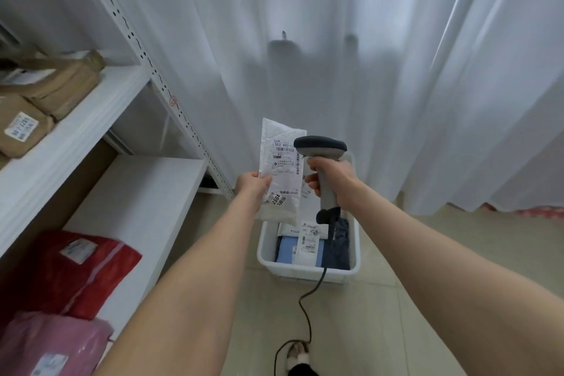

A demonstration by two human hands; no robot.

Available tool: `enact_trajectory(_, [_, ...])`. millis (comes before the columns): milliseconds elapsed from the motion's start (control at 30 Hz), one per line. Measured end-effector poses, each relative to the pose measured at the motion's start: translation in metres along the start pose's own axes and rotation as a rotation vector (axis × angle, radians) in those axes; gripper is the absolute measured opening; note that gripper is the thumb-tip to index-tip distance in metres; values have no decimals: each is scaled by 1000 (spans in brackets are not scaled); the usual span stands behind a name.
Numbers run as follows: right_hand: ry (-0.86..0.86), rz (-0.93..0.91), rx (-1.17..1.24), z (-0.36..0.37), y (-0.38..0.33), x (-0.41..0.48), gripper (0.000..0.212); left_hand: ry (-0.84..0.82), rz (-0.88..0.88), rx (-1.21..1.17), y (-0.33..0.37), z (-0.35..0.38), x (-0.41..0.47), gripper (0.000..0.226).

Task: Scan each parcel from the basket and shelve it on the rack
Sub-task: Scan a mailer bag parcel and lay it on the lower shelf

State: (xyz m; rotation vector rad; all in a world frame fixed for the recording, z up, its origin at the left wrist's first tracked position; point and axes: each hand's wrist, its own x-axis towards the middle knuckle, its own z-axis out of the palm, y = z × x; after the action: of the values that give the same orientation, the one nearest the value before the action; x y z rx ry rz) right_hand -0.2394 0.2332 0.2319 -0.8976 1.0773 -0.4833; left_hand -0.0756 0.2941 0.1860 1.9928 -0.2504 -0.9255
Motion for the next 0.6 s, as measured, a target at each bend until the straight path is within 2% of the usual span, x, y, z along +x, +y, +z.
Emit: enact_trajectory(600, [-15,34,-127,3,0,-27,13,-10,-47,-50,-14,-11,-14,29])
